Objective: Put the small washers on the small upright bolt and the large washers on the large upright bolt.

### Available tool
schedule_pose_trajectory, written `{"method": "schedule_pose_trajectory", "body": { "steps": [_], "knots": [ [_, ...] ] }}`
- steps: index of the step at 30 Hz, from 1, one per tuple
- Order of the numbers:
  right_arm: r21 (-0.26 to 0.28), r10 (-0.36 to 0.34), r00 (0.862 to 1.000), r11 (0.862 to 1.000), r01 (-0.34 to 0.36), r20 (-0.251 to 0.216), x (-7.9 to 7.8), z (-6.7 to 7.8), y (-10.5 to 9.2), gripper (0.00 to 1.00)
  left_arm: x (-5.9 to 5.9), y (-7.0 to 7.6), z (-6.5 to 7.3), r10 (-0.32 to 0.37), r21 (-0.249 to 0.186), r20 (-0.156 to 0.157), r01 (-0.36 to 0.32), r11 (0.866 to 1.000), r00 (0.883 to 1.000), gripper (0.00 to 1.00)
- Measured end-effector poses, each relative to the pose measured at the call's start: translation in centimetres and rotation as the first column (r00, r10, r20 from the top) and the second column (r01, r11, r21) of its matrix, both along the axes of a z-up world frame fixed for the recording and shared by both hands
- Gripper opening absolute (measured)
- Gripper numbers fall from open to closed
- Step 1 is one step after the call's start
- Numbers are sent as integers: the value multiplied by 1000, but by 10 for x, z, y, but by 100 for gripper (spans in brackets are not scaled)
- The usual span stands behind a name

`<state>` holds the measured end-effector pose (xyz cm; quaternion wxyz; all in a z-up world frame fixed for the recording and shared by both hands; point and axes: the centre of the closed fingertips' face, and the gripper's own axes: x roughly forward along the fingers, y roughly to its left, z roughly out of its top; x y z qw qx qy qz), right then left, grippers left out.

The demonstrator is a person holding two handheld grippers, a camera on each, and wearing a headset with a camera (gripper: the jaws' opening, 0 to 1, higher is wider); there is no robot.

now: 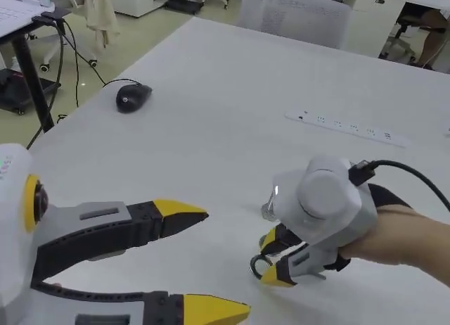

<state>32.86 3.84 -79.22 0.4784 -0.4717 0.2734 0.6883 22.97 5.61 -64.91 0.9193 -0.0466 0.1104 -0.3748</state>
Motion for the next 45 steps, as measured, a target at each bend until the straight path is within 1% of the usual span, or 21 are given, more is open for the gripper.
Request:
{"method": "schedule_pose_trajectory", "body": {
  "steps": [2,5,6,9,10,13,14,15,17,20,24,25,26,28,29,31,33,35,40,43,45],
  "knots": [
    [11,-3,1000,1000,3,24,10,11,1,21,1,-1,-1,-3,2,-2,3,1000,1000,54],
    [28,-20,998,999,18,54,28,24,2,21,1,-1,-1,-7,3,-2,7,1000,1000,54],
    [32,-26,998,999,24,57,32,27,3,21,1,-2,-1,-8,3,-4,8,1000,1000,54],
    [42,-36,996,999,33,87,47,36,3,22,1,-1,-1,-9,3,-5,9,1000,1000,54],
    [45,-39,995,998,35,88,48,37,4,22,2,-1,-2,-8,2,-5,8,1000,1000,54],
    [43,-42,993,998,38,112,61,40,5,22,3,0,-2,-7,3,-7,7,1000,1000,54],
    [45,-46,992,998,41,114,64,41,6,22,3,0,-3,-7,4,-7,7,1000,1000,54],
    [47,-49,991,998,43,128,69,43,8,22,3,0,-3,-6,4,-8,6,1000,1000,54],
    [48,-55,990,998,49,129,74,44,10,22,4,1,-2,-4,2,-7,4,1000,1000,54],
    [54,-61,988,997,54,145,85,45,16,22,6,2,-2,-3,1,-7,3,1000,1000,54],
    [51,-57,986,997,50,154,94,44,23,22,7,3,-3,0,2,-9,0,1000,1000,54],
    [50,-54,986,998,47,155,100,43,26,22,8,4,-2,2,0,-9,-2,1000,1000,54],
    [44,-53,988,998,47,147,100,41,26,22,8,4,-2,4,0,-8,-4,1000,1000,54],
    [31,-46,988,999,42,149,100,37,27,22,10,5,-2,6,-1,-8,-6,1000,1000,54],
    [22,-45,990,999,42,137,99,34,26,22,10,6,-2,9,-2,-9,-9,1000,1000,54],
    [4,-36,989,999,36,144,99,30,23,22,11,7,-3,12,-3,-9,-12,1000,1000,54],
    [2,-33,988,999,33,151,101,29,23,22,12,8,-2,18,-8,-7,-18,1000,1000,54],
    [-7,-29,989,1000,30,144,101,27,22,22,12,8,-3,20,-7,-10,-20,1000,1000,54],
    [-29,-18,991,999,22,135,104,13,22,22,13,8,-4,18,-6,-15,-18,1000,1000,54],
    [-42,-7,989,999,14,144,104,6,24,22,13,8,-4,17,-10,-14,-17,1000,1000,54],
    [-50,-14,991,999,20,134,105,1,23,22,14,9,-5,19,-7,-18,-19,1000,1000,54]
  ]
}}
